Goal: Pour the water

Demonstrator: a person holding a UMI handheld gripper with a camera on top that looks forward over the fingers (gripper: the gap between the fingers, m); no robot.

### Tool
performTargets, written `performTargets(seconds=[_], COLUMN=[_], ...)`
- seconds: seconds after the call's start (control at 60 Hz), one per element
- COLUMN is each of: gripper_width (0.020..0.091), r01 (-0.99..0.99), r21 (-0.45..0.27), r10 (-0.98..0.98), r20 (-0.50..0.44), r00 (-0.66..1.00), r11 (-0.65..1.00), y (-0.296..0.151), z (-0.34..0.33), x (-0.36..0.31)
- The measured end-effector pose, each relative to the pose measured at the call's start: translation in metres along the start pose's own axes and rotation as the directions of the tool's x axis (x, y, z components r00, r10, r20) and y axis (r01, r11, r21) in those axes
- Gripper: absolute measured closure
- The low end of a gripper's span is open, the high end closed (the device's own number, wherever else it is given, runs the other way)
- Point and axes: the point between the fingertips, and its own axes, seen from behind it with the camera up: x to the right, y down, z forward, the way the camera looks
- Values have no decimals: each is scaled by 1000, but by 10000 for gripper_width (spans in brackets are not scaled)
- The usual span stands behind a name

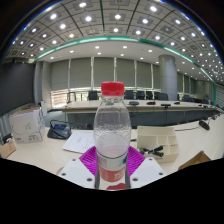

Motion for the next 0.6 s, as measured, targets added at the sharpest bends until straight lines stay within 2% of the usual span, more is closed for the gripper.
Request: performTargets(seconds=[0.117,0.3,0.333,0.4,0.567,0.6], gripper_width=[761,761,760,757,579,502], r01=[-2,-5,-5,-13,13,17], r21=[-63,-115,-91,-95,-112,-132], r10=[2,3,4,11,-17,-23], r20=[-8,-18,-17,-23,-37,-44], r00=[1000,1000,1000,1000,999,999], r11=[998,993,996,995,994,991], y=[41,91,90,89,92,95], z=[11,19,17,12,12,12], x=[12,23,22,22,22,23])
